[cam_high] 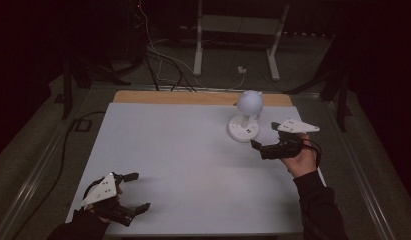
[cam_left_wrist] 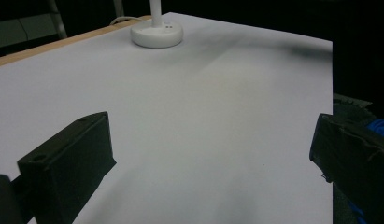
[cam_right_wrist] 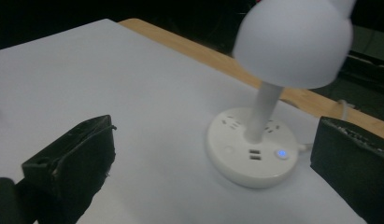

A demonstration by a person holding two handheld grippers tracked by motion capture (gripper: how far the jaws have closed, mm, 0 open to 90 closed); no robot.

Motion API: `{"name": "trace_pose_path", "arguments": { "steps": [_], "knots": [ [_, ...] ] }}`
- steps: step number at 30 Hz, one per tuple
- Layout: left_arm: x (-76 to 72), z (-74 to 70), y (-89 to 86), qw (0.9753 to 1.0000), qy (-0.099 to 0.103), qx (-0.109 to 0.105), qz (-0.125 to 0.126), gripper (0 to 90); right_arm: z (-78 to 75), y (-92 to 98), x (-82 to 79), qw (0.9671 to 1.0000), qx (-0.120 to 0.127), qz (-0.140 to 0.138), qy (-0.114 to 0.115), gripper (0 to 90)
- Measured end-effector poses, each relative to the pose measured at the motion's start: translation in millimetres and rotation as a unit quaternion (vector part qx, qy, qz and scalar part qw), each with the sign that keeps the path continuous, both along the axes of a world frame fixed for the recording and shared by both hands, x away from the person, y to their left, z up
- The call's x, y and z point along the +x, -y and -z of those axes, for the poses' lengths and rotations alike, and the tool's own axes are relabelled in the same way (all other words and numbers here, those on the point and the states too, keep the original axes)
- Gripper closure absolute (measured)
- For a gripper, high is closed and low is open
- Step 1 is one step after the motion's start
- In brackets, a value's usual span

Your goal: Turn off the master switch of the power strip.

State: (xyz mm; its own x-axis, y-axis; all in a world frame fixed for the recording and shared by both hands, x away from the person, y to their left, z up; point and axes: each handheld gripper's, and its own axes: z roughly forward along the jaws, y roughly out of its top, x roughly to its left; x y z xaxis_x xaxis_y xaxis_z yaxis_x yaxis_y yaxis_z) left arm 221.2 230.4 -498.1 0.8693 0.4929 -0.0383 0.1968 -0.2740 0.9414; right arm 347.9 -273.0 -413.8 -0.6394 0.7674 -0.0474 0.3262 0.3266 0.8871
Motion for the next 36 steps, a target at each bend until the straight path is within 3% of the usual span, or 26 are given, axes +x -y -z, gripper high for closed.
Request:
{"name": "trace_pose_path", "arguments": {
  "steps": [13,17,24,29,31,32,36],
  "knots": [
    [0.0,0.0,0.0,1.0,-0.001,-0.003,0.001,0.2,8.2,12.7,23.2,0.999,-0.01,0.044,0.0,0.0],
    [0.1,0.1,-0.1,1.0,-0.001,-0.003,0.002,0.2,13.0,15.7,30.7,0.9983,0.002,0.059,-0.005,0.0],
    [0.0,0.0,0.0,1.0,-0.002,-0.004,0.002,0.2,23.0,18.0,44.0,0.9968,-0.002,0.079,-0.014,0.0],
    [0.1,0.1,-0.2,1.0,-0.003,-0.004,0.003,0.2,31.1,20.7,57.6,0.9916,0.001,0.127,-0.023,0.0],
    [0.1,0.0,-0.2,1.0,-0.003,-0.005,0.003,0.2,32.5,21.3,59.2,0.9909,0.001,0.132,-0.026,0.0],
    [0.2,0.0,-0.2,1.0,-0.003,-0.004,0.003,0.2,34.8,21.6,61.4,0.9891,-0.001,0.145,-0.027,5.3],
    [0.3,0.2,0.1,1.0,-0.003,-0.003,0.003,0.2,37.8,22.2,65.8,0.9853,0.003,0.167,-0.033,11.1]
  ]
}}
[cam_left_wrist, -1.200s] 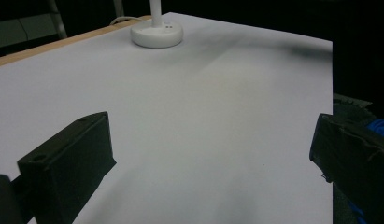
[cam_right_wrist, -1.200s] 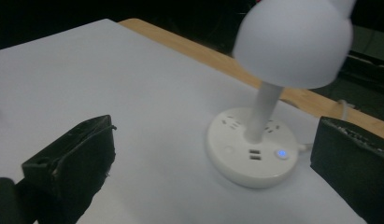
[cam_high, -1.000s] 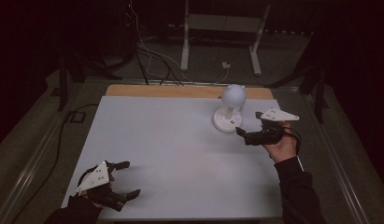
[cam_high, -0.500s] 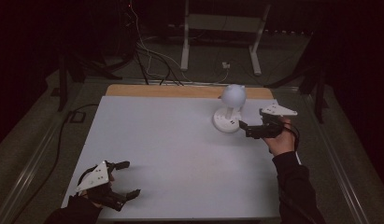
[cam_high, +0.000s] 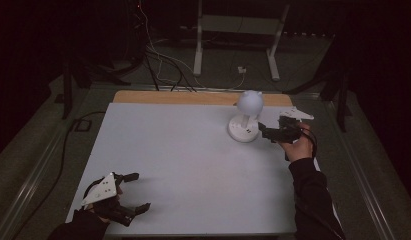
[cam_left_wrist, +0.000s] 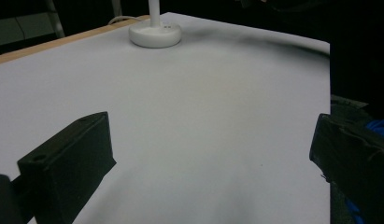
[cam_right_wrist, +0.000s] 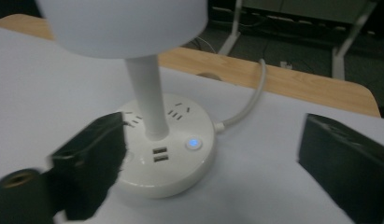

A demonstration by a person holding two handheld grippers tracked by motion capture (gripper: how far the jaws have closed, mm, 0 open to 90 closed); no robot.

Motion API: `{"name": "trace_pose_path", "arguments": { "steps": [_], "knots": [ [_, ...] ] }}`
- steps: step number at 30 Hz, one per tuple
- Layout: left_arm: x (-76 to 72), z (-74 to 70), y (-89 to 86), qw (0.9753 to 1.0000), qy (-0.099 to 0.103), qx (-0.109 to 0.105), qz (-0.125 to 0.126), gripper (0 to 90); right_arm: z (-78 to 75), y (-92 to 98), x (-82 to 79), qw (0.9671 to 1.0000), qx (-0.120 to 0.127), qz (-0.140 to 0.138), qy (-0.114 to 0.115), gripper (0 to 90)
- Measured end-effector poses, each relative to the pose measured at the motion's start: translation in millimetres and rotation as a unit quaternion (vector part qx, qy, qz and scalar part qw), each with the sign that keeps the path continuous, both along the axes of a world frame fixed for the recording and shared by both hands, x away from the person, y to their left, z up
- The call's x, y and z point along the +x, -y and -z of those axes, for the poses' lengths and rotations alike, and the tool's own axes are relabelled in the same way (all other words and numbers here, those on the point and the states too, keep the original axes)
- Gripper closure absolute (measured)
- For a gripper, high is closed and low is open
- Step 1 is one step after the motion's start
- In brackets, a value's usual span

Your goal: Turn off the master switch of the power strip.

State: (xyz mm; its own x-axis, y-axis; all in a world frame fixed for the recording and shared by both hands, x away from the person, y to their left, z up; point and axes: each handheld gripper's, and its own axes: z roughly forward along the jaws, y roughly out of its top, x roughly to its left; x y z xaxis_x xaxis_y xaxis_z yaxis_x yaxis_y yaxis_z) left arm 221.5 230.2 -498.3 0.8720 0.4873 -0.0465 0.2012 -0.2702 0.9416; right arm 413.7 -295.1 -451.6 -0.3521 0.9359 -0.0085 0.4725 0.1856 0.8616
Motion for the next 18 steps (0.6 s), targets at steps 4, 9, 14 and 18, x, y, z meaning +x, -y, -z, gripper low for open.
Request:
{"name": "trace_pose_path", "arguments": {
  "steps": [4,9,14,18],
  "knots": [
    [0.2,0.1,-0.2,1.0,0.0,-0.001,0.0,0.2,1.9,-0.8,3.8,0.9999,0.001,0.012,-0.003,16.0],
    [0.2,0.2,-0.1,1.0,0.0,0.0,0.001,0.2,4.9,-2.0,6.3,0.9997,-0.004,0.026,-0.002,23.1],
    [0.2,0.2,-0.1,1.0,0.0,0.0,0.001,0.2,10.6,-2.0,9.3,0.9983,-0.01,0.058,0.001,52.7],
    [0.1,0.4,0.2,1.0,-0.002,0.0,0.002,0.2,14.4,-1.1,12.7,0.9977,0.0,0.067,-0.007,65.6]
  ]
}}
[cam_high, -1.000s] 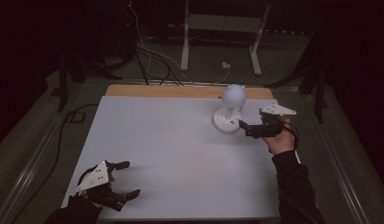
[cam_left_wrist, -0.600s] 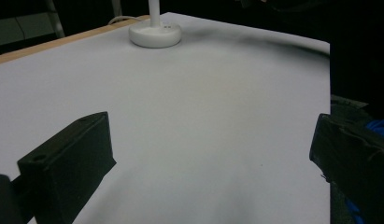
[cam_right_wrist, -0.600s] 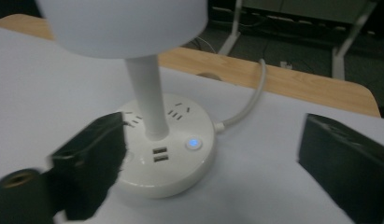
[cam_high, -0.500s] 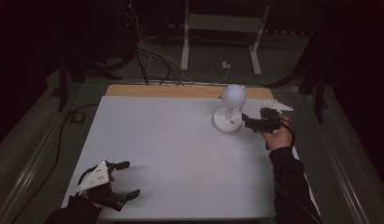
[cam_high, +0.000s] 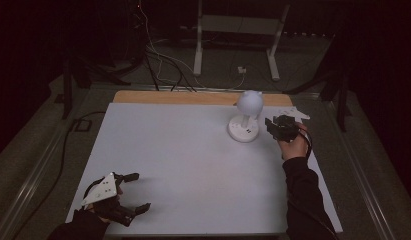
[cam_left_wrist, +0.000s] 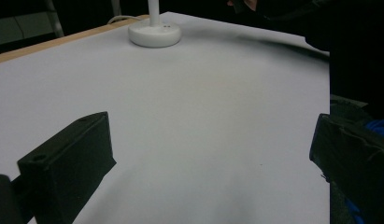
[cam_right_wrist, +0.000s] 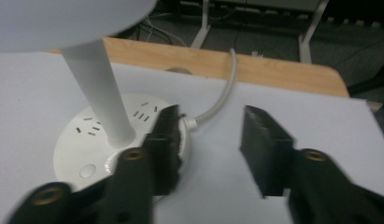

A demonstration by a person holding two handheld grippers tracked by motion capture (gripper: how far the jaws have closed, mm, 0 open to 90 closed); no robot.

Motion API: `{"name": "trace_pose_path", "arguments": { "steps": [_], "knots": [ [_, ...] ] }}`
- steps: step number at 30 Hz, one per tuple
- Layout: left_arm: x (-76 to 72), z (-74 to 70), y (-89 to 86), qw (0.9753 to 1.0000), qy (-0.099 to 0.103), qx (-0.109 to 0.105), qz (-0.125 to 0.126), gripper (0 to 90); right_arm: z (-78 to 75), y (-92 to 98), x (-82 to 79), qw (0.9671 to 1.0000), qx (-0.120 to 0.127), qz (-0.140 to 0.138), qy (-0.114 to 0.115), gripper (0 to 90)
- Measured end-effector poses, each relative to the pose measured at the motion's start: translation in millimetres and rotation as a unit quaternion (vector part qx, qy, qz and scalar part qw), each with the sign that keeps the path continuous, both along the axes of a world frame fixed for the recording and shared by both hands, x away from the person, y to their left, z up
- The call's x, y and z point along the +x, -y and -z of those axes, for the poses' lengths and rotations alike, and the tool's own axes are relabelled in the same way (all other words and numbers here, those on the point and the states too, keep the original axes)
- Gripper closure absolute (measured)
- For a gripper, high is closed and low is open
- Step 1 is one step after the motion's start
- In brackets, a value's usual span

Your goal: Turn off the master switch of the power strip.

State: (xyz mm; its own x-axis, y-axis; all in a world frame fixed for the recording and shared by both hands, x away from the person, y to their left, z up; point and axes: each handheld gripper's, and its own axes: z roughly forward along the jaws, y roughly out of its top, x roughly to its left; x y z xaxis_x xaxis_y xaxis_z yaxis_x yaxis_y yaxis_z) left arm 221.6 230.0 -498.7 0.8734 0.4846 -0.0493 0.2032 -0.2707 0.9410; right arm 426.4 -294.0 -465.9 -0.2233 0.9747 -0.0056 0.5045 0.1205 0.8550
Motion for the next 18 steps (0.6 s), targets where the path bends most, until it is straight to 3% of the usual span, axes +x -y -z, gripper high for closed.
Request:
{"name": "trace_pose_path", "arguments": {
  "steps": [18],
  "knots": [
    [0.1,0.2,0.0,1.0,-0.001,0.0,-0.001,0.2,11.5,-13.1,10.3,0.9998,0.008,-0.018,-0.009,86.0]
  ]
}}
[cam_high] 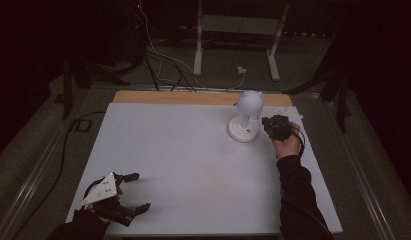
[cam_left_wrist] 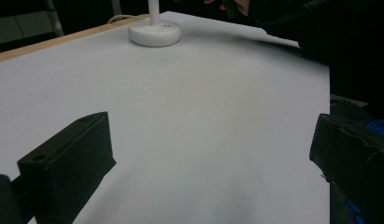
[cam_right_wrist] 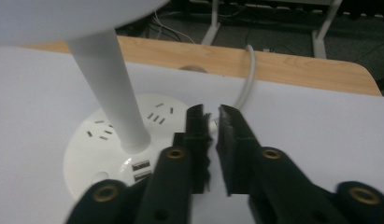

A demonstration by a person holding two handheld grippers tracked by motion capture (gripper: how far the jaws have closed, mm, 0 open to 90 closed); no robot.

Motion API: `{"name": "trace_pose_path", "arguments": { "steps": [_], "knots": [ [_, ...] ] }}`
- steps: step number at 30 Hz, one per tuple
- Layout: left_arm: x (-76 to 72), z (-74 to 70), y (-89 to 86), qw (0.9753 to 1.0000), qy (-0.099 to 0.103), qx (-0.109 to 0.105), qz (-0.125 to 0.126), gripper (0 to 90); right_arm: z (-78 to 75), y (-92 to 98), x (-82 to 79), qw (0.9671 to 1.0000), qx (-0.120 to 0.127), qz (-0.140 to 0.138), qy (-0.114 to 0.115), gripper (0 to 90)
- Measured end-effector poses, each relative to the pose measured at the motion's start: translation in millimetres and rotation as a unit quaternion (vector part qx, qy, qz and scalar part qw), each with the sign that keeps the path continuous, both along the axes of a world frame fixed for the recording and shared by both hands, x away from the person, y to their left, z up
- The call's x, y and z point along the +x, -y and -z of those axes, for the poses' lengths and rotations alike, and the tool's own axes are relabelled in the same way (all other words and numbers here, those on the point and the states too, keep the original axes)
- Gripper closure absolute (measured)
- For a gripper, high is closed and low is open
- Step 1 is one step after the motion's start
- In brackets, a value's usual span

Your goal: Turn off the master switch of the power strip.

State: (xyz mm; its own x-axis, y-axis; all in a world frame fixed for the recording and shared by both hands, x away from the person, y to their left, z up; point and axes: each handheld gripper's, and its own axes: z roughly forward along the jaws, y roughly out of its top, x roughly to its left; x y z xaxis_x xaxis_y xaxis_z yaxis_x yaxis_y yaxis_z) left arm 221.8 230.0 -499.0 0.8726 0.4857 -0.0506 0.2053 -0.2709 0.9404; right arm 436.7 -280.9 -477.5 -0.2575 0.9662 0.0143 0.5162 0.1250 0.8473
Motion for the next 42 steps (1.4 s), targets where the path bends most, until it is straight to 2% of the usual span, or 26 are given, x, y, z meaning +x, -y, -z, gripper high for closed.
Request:
{"name": "trace_pose_path", "arguments": {
  "steps": [5,23,26,31,42],
  "knots": [
    [0.0,0.0,-0.1,1.0,0.0,-0.001,0.0,0.2,5.5,-3.9,3.1,1.0,0.001,0.004,-0.004,90.0],
    [0.3,0.4,-0.4,1.0,-0.002,-0.003,-0.001,0.2,26.0,-14.8,12.9,0.9997,-0.021,-0.002,-0.014,90.0],
    [0.6,0.6,-0.5,1.0,-0.003,-0.003,-0.001,0.2,27.6,-16.2,13.9,0.9997,-0.019,-0.008,-0.015,90.0],
    [0.5,0.6,-0.5,1.0,-0.003,-0.004,-0.002,0.2,29.7,-18.9,15.8,0.9993,-0.033,-0.015,-0.013,90.0],
    [0.4,0.3,-0.8,1.0,-0.002,-0.004,-0.001,0.2,33.8,-19.3,17.7,0.9994,-0.031,-0.01,-0.009,90.0]
  ]
}}
